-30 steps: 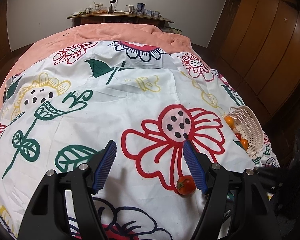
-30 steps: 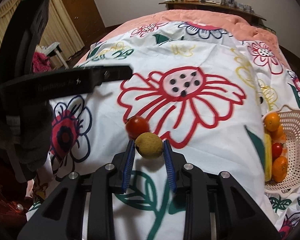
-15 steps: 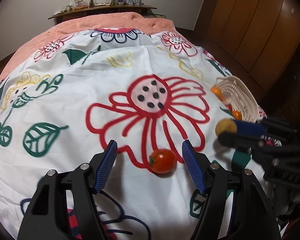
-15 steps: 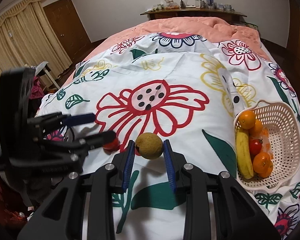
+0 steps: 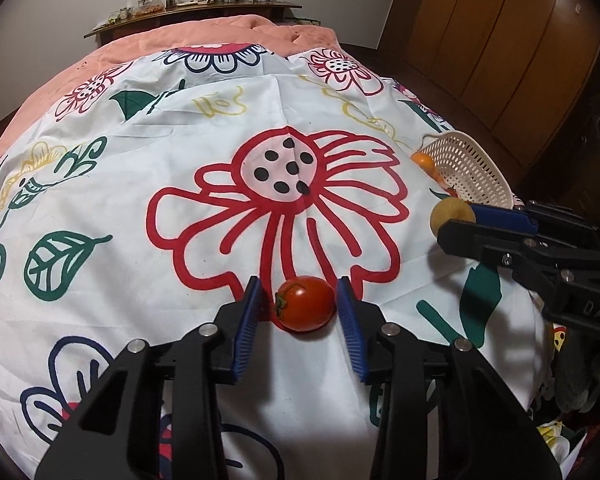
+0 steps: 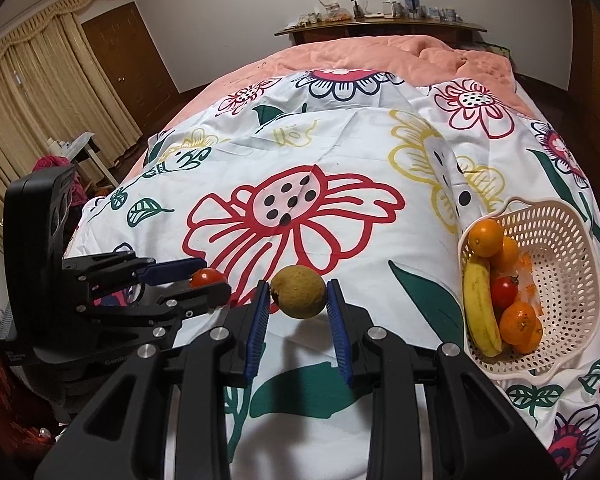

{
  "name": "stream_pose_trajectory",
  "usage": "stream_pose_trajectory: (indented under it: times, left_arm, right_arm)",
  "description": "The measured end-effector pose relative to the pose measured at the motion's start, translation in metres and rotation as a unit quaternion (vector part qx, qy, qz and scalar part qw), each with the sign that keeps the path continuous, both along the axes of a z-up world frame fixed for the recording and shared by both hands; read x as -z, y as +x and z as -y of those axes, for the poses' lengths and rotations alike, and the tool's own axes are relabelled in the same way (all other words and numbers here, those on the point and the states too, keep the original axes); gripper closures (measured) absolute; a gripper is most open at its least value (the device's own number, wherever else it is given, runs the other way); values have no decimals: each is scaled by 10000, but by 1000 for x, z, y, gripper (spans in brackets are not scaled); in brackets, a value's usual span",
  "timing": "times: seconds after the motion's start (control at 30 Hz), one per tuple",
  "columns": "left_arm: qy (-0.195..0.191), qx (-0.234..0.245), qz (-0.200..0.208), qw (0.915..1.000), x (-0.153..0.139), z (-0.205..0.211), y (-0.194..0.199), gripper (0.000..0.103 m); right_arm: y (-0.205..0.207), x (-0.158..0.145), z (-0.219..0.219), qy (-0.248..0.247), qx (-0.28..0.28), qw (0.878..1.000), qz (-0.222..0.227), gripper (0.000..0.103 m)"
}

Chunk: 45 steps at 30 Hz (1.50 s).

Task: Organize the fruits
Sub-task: 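Grasp the yellow-green fruit with the right gripper while the left gripper grasps the tomato, then carry both fruits over the basket with both grippers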

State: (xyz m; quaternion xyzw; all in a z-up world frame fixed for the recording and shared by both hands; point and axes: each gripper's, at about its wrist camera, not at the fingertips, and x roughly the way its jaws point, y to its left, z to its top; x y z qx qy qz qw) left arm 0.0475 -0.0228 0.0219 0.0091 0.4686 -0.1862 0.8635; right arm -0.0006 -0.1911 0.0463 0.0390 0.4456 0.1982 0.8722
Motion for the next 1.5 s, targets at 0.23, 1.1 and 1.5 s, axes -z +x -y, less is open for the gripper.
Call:
stream_pose_trajectory:
  times: [0.23,1.1,1.5]
  left_arm:
    - [51,-40,73,10000,-4,1,-4,73]
    - [167,399,450,9981,-41,62,5,73]
    - [247,674,472,9963,-46,97,15,73]
  right_arm:
    - [2,-2,14,66,188,9998,42,74]
    - [8,18,177,336,2274,9732,49,74]
    - [19,46,199,561,2515,9660,-204,73]
